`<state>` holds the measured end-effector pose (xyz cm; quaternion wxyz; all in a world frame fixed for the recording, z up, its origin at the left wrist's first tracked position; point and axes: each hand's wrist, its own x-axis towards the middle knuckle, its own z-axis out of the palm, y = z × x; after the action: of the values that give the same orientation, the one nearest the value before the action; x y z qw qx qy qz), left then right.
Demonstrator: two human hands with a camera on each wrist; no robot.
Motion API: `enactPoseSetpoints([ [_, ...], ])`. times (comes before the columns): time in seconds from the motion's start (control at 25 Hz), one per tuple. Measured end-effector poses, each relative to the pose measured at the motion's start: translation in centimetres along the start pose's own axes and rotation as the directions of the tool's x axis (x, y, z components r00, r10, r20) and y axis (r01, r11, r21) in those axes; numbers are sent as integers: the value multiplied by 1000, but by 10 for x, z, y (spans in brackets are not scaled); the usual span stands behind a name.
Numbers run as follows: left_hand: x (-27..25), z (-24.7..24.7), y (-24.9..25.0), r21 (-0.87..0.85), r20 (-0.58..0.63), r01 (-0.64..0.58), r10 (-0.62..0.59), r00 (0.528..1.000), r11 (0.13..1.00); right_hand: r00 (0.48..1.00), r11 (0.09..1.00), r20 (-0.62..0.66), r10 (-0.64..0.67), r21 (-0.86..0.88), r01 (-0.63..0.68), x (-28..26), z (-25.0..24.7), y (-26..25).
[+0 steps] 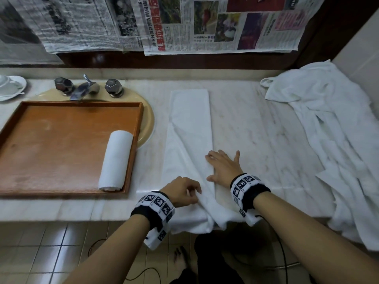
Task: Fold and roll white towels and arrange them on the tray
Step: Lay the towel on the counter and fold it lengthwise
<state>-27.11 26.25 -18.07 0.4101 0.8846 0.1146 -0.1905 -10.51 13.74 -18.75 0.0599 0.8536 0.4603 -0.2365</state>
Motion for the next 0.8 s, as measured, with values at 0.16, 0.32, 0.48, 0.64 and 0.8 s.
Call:
enactPoseSetpoints([
  [0.16,-20,0,-18,-26,12,106,-106,994,994,997,998,74,15,-54,-11,-15,3,0],
  [0.32,-24,15,8,-70,84,25,-19,996,997,998,998,56,5,-61,-1,-20,5,-5],
  [0.48,-38,7,-16,-123,97,145,-134,986,982,999,1000,-35,19,-13,-20,-29,10,-9],
  [0.64,-52,10,-18,-172,120,194,-175,977,966,999,999,-18,43,19,-43,-31,14,-13],
  [0.8,-57,7,-12,-210,50,204,-198,979,956,995,994,62,78,76,-82,-27,12,-11],
])
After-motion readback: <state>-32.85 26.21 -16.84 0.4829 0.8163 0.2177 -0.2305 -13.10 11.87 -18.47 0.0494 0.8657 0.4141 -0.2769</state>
